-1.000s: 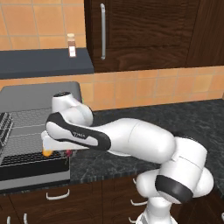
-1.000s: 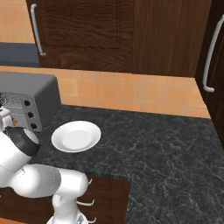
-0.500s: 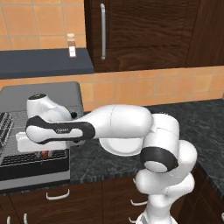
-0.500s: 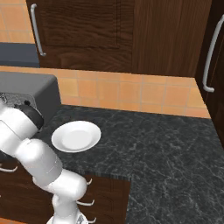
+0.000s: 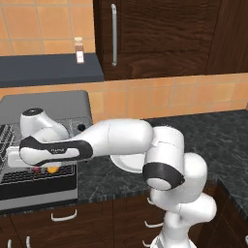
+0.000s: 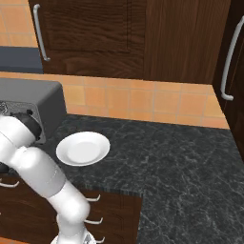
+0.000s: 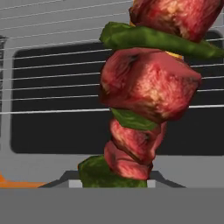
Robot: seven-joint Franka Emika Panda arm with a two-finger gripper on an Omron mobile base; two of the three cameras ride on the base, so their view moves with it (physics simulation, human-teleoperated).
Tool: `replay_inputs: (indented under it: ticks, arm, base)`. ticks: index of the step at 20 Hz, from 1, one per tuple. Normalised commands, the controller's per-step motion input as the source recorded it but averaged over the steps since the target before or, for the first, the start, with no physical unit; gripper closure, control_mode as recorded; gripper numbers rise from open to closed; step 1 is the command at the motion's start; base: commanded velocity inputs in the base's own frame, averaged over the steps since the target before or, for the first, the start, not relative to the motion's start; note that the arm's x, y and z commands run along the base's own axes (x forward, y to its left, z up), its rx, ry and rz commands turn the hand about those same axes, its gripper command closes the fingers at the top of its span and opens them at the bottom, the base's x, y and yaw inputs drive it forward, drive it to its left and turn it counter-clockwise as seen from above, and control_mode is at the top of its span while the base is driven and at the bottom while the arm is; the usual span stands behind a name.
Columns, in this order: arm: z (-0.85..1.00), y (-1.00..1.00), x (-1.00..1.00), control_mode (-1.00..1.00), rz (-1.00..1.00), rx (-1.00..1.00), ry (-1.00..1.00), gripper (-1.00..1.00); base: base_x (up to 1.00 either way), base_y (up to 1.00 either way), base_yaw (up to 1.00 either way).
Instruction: Pick up the kebab skewer and baguette bread, and place them inside the toaster oven. Close the toaster oven door and start by setting the timer.
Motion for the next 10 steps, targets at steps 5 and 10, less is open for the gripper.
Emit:
replay_inputs:
  ticks: [5, 10]
  arm:
    - [0.0, 0.34, 0.37, -1.0, 0.0, -0.01, -0.04, 1.0]
    - [-0.06, 0.2, 0.2, -1.0, 0.0, -0.01, -0.04, 1.0]
  base:
    - [0.0, 0.0, 0.0]
    - [0.0, 0.0, 0.0]
